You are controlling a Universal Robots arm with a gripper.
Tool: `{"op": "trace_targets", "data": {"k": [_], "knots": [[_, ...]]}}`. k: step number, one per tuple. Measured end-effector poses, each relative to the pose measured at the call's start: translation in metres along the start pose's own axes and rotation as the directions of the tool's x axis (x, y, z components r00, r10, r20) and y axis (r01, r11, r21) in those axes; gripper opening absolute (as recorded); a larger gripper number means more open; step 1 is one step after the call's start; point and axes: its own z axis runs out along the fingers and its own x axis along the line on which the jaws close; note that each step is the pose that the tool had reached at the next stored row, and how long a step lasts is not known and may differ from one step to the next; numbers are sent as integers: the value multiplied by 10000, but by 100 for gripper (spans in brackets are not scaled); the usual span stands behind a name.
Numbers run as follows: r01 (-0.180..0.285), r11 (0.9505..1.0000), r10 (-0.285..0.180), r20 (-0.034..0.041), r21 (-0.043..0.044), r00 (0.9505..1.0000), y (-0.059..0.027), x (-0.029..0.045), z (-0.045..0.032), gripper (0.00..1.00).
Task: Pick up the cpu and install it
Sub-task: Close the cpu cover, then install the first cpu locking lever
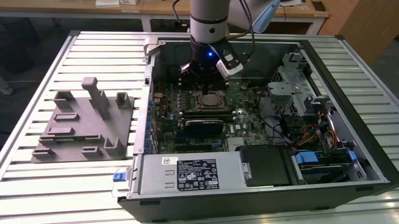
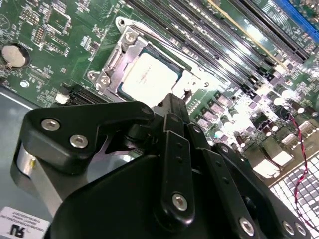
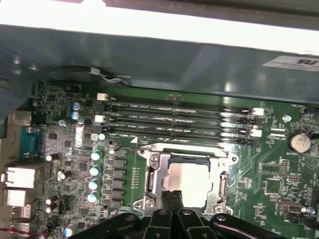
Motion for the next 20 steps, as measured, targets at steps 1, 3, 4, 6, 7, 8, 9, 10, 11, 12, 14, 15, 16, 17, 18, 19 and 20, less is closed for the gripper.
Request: {"op": "trace_targets", "data": {"k": [1,3,4,6,7,8,9,10,11,12,14,15,16,17,18,19,20], "knots": [[-1,10000,1,0,0,10000,-1,-16,0,11],[-11,10000,11,-1,2,10000,-4,-48,1,11],[-20,10000,20,-1,2,10000,-5,-61,1,11],[-41,10000,41,-1,2,10000,-7,-89,3,11],[-51,10000,51,0,2,10000,-8,-103,3,11],[-61,10000,61,-1,2,10000,-9,-117,3,11],[-71,10000,71,0,0,10000,-10,-129,4,11],[-82,10000,82,0,-2,10000,-11,-141,4,11],[-93,10000,93,1,-5,10000,-12,-153,5,11],[-104,9999,104,1,-7,9999,-13,-166,6,11],[-130,9999,130,0,-9,9999,-15,-189,6,11],[-147,9999,147,1,-9,9999,-16,-199,7,11],[-162,9999,162,1,-8,9999,-16,-204,7,11],[-173,9999,173,1,-8,9999,-16,-205,7,11],[-176,9998,176,1,-7,9998,-16,-205,7,11],[-178,9998,178,1,-6,9998,-16,-206,7,11],[-179,9998,179,0,-7,9998,-16,-206,7,11]]}}
